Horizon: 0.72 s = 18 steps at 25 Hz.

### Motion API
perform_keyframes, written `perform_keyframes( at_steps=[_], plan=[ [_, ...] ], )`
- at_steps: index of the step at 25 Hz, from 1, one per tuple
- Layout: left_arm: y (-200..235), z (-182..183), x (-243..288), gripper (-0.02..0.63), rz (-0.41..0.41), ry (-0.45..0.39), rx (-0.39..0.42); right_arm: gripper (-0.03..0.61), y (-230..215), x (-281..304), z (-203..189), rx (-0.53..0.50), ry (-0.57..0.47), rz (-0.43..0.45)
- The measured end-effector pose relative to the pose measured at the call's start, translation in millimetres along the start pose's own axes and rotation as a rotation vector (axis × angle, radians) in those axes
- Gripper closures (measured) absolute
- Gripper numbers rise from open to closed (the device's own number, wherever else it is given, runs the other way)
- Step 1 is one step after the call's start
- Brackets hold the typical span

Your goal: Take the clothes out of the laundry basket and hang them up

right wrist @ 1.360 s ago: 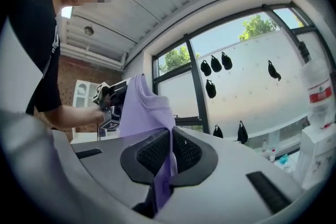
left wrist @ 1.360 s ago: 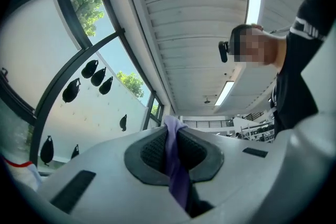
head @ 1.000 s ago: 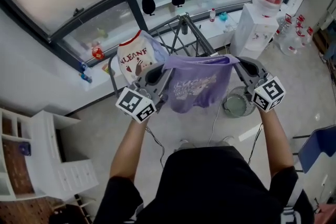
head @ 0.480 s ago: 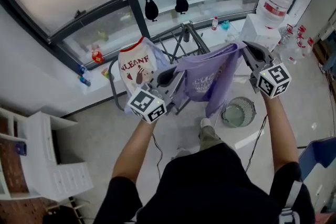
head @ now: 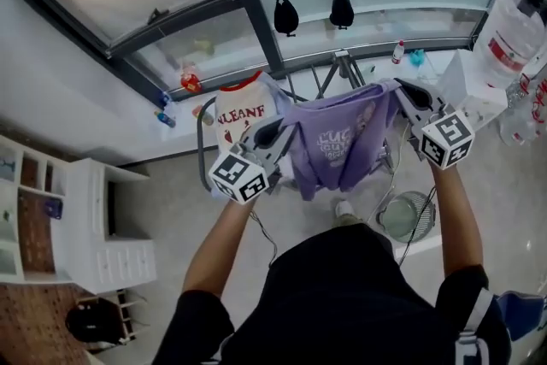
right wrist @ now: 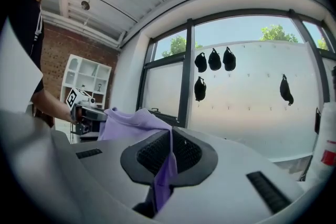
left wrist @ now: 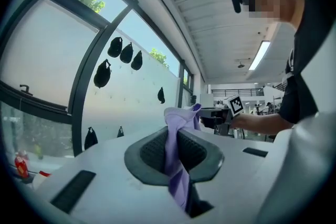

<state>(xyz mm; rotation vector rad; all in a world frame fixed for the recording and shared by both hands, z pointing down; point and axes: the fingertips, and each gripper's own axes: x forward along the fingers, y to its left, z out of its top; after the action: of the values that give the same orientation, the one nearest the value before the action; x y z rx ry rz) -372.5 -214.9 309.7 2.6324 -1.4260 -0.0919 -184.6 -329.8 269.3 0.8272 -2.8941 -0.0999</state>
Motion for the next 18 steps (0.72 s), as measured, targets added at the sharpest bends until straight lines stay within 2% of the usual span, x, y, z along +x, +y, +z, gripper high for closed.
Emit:
perform_keyframes(
  at_steps=[8, 14, 18],
  plan=[
    [94.9, 5.7, 52.5, 0.592, 0.227, 0.054, 0.019, 0.574, -55.4, 92.5, -19.9, 0.020, 0.033, 0.117],
    [156.9, -5.3, 93.3, 0.592, 0.338, 0.116, 0.019, 0.574, -93.3, 147.2, -37.4, 0.032, 0.078, 0.151],
    [192.8, -23.8, 113.2, 0.592, 0.405, 0.140, -0.019, 0.574, -111.1, 182.3, -62.2, 0.053, 0.130, 0.178]
  ],
)
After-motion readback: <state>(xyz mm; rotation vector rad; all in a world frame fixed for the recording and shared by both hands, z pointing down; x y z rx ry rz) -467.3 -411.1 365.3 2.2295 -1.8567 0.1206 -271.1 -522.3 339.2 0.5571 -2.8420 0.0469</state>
